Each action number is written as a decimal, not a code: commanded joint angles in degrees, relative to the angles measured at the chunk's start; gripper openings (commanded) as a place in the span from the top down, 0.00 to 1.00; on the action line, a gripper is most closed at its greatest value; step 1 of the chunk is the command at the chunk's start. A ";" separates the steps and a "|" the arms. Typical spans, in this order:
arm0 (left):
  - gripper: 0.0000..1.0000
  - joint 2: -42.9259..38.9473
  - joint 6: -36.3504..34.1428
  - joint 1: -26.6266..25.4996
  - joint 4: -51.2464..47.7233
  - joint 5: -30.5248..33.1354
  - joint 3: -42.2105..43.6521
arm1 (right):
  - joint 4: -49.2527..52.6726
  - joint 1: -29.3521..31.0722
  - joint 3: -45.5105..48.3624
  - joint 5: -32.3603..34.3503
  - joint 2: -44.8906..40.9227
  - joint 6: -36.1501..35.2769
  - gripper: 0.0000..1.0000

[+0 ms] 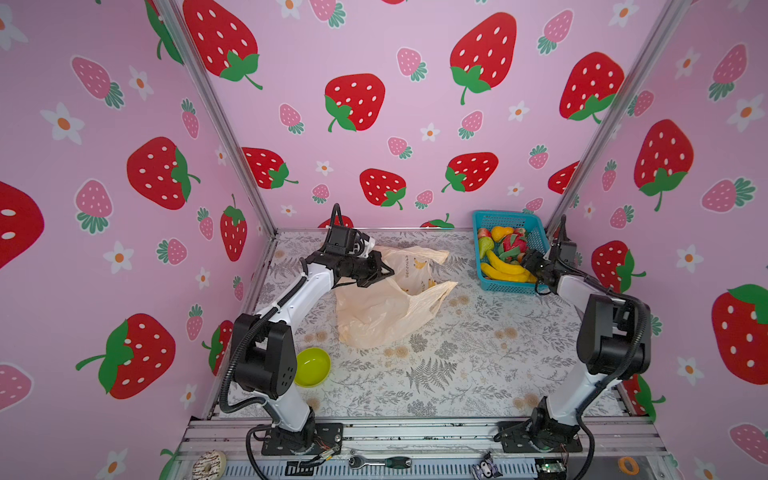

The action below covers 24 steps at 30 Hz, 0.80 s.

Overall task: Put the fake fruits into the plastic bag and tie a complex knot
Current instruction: 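Release the bag with the right gripper and move it over the fruit basket, then grasp the yellow bananas in the basket with the right gripper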

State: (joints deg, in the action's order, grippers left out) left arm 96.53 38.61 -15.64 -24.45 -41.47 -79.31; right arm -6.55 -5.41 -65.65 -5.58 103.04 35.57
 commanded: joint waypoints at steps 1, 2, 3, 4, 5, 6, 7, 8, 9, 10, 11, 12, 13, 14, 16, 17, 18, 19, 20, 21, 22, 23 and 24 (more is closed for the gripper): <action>1.00 -1.52 -0.10 0.17 -0.35 -1.59 -1.11 | 0.28 0.21 -0.89 0.51 1.98 2.24 0.38; 1.00 -1.47 -0.11 0.17 -0.33 -1.46 -1.16 | 0.06 0.38 -0.82 1.02 2.15 2.31 0.40; 1.00 -1.52 -0.11 0.17 -0.34 -1.50 -1.01 | 0.04 0.61 -0.86 1.55 2.24 2.27 0.42; 1.00 -1.44 -0.07 0.16 -0.38 -1.55 -1.02 | -0.08 0.71 -0.93 2.11 2.30 2.26 0.44; 1.00 -1.43 -0.03 0.16 -0.34 -1.59 -1.02 | -0.14 0.83 -1.08 2.54 2.33 2.22 0.47; 1.00 -1.35 -0.01 0.11 -0.34 -1.63 -1.02 | -0.15 0.94 -1.23 2.82 2.38 2.15 0.48; 1.00 -1.27 0.04 0.17 -0.35 -1.69 -1.02 | -0.13 1.05 -1.36 3.07 2.32 2.13 0.52; 1.00 -1.24 0.12 0.17 -0.36 -1.68 -1.02 | -0.14 1.18 -1.54 3.32 2.18 1.98 0.55; 1.00 -1.17 0.11 0.17 -0.32 -1.68 -1.02 | -0.19 1.15 -1.52 3.53 1.72 1.96 0.58; 1.00 -1.14 0.06 0.18 -0.33 -1.77 -1.07 | -0.32 1.23 -1.45 3.85 1.45 1.87 0.59; 1.00 -1.14 0.16 0.18 -0.32 -1.77 -1.02 | -0.52 1.28 -1.36 4.23 0.69 1.83 0.62; 1.00 -1.16 0.17 0.11 -0.34 -1.82 -1.02 | -0.85 1.25 -1.20 4.47 0.20 1.71 0.64; 1.00 -1.17 0.17 0.16 -0.34 -1.85 -1.02 | -1.09 1.22 -1.16 4.61 -0.41 1.59 0.67; 1.00 -1.16 0.16 0.11 -0.30 -1.86 -1.02 | -1.31 1.28 -1.22 4.75 -1.09 1.60 0.69; 1.00 -1.26 0.15 0.17 -0.27 -1.86 -1.02 | -1.84 1.35 -1.26 5.00 -2.27 1.43 0.73; 1.00 -1.25 0.18 0.12 -0.25 -1.86 -1.02 | -1.98 1.37 -1.40 5.19 -2.69 1.35 0.74; 1.00 -1.32 0.15 0.11 -0.25 -1.86 -1.02 | -2.02 1.41 -1.59 5.56 -3.09 1.11 0.75; 1.00 -1.33 0.15 0.16 -0.25 -1.86 -1.02 | -1.98 1.52 -1.84 5.86 -3.30 0.79 0.76; 1.00 -1.28 0.17 0.21 -0.25 -1.83 -1.02 | -1.74 1.62 -2.30 6.37 -3.38 0.49 0.77; 1.00 -1.34 0.16 0.16 -0.25 -1.94 -1.04 | -1.49 1.62 -2.76 6.50 -3.39 0.17 0.77; 1.00 -1.34 0.15 0.17 -0.25 -1.94 -1.02 | -1.24 1.63 -3.16 6.63 -3.37 -0.10 0.78; 1.00 -1.33 0.20 0.17 -0.25 -1.94 -1.03 | -1.03 1.72 -3.58 6.72 -3.25 -0.39 0.79; 1.00 -1.33 0.11 0.17 -0.25 -1.95 -1.02 | -0.78 1.69 -3.97 6.89 -3.09 -0.75 0.80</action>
State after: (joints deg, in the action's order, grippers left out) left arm 96.53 38.83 -15.64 -24.45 -42.13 -79.31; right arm -7.60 -4.10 -67.13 0.08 101.71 35.75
